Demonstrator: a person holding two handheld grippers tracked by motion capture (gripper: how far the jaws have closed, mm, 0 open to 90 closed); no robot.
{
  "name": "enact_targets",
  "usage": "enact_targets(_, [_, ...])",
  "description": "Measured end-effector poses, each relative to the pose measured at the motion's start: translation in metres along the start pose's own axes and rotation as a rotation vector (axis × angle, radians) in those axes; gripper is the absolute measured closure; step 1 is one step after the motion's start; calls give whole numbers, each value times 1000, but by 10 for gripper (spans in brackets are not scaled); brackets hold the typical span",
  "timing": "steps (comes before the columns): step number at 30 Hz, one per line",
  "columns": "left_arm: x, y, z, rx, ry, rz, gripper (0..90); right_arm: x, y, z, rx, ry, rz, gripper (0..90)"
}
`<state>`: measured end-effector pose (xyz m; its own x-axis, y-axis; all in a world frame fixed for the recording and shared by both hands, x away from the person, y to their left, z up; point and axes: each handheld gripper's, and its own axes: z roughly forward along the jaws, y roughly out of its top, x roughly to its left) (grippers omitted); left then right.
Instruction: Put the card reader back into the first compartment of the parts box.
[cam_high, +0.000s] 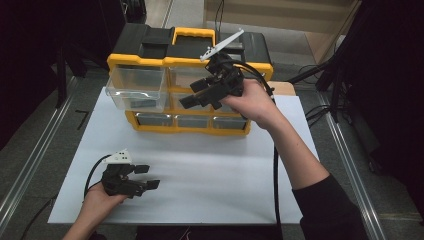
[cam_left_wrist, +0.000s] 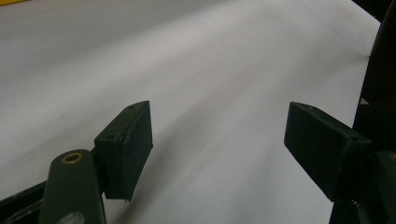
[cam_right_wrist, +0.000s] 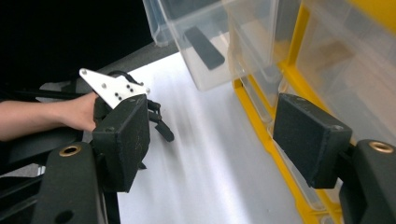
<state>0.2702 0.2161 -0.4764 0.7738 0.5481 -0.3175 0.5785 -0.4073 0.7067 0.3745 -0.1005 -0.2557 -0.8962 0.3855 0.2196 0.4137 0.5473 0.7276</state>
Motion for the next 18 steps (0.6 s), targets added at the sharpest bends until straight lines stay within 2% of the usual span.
enact_targets(18, [0,0,0,-5,4,0,251,-1,-50,25,-6,-24,39,255])
